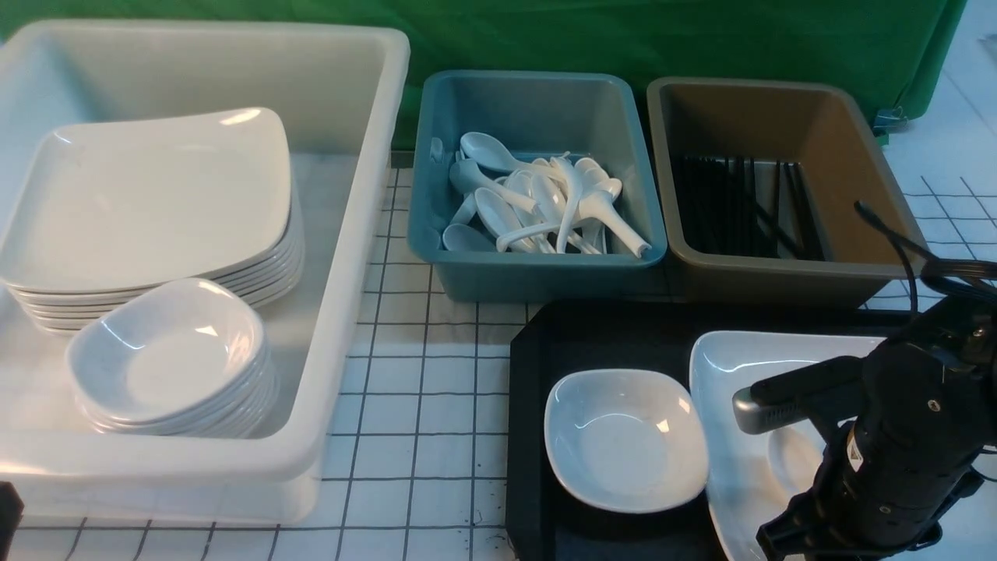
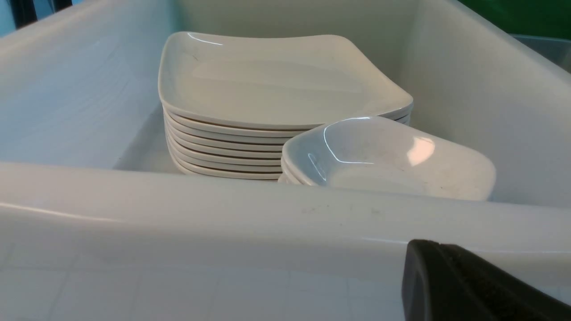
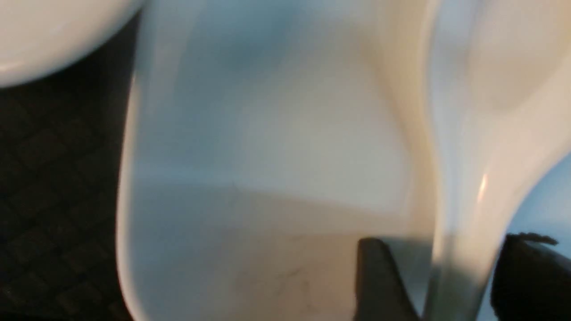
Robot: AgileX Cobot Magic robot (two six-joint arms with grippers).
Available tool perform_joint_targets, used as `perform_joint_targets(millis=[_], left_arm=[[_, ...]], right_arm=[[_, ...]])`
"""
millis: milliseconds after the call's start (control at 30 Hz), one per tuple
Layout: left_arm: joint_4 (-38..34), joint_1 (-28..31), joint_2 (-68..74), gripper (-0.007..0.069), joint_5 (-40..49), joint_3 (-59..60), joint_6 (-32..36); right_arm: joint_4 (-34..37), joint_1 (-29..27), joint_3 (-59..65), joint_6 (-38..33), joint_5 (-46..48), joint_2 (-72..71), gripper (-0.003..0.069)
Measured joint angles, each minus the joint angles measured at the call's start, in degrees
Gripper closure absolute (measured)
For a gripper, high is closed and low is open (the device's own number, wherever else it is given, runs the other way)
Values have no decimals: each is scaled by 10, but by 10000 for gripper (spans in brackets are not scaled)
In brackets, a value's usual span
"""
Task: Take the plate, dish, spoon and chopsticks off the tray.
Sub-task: Use the right arm to grab a soup spoon from the plate, then use the right arm to put the soup spoon into the small storage box in the middle
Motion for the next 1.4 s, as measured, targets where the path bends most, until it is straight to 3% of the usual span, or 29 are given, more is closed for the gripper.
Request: perform_joint_targets(millis=[67, 333, 500, 633, 800, 1033, 1167, 1233, 1400], left_arm=[[0, 0, 0, 619, 0, 0, 0], [0, 0, 0, 619, 0, 0, 0], [0, 0, 0, 619, 0, 0, 0], [0, 0, 0, 619, 0, 0, 0], [0, 0, 0, 619, 0, 0, 0], [0, 0, 0, 619, 0, 0, 0], [0, 0, 0, 619, 0, 0, 0], [0, 0, 0, 619, 0, 0, 0], [0, 0, 0, 619, 0, 0, 0]], right_arm=[[3, 0, 0, 0, 10, 1, 477], [24, 0, -82, -5, 104, -28, 484], [81, 0, -178, -27, 127, -81, 484], [136, 0, -238, -58, 71, -100, 484], [193, 0, -316, -114, -62, -74, 484], [204, 0, -406, -125, -189, 30, 484], [204, 0, -438, -126, -308, 117, 481], [204, 0, -441, -128, -345, 148, 460], [204, 0, -441, -129, -361, 211, 317]])
